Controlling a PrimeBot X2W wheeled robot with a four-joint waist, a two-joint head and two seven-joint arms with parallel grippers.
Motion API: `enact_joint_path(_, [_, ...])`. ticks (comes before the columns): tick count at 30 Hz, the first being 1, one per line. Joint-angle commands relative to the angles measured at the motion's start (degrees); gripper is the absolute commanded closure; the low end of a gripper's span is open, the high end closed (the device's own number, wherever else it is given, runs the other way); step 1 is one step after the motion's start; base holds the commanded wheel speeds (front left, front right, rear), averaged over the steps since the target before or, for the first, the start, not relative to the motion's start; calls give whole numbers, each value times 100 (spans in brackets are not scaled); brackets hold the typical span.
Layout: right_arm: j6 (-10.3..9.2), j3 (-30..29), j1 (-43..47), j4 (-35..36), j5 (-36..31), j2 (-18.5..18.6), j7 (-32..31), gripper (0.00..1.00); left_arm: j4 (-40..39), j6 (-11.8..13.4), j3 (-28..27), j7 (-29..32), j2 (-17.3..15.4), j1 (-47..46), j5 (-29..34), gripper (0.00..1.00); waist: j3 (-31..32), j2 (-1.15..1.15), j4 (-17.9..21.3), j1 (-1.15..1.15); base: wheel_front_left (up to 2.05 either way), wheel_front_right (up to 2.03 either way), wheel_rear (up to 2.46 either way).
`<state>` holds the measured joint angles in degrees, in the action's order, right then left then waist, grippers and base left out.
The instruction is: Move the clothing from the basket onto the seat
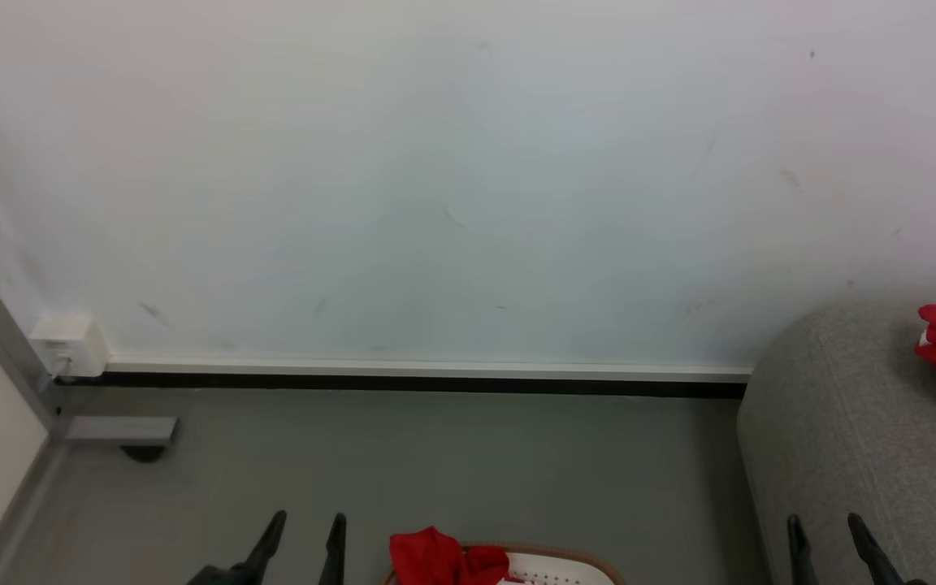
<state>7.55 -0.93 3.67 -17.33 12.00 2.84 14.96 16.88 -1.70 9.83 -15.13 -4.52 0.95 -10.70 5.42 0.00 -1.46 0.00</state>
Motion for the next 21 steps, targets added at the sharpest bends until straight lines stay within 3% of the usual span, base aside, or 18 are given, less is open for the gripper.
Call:
enact_joint_path(1, [-12,19,-89,70,-13,28,16,0,35,-30,5,-3,8,-110,95,0,-81,0,154,0,0,0,0])
enact_joint_path(12, [-12,333,-406,463,120,224,16,0,1088,-219,477,41,68,-996,422,0,-584,0,1097,0,0,0,0])
enact_joint_path(21, [-12,391,-753,891,261,340,16,0,2433,-223,799,851,35,-1920,599,0,-1387,0,1850,0,0,0,0])
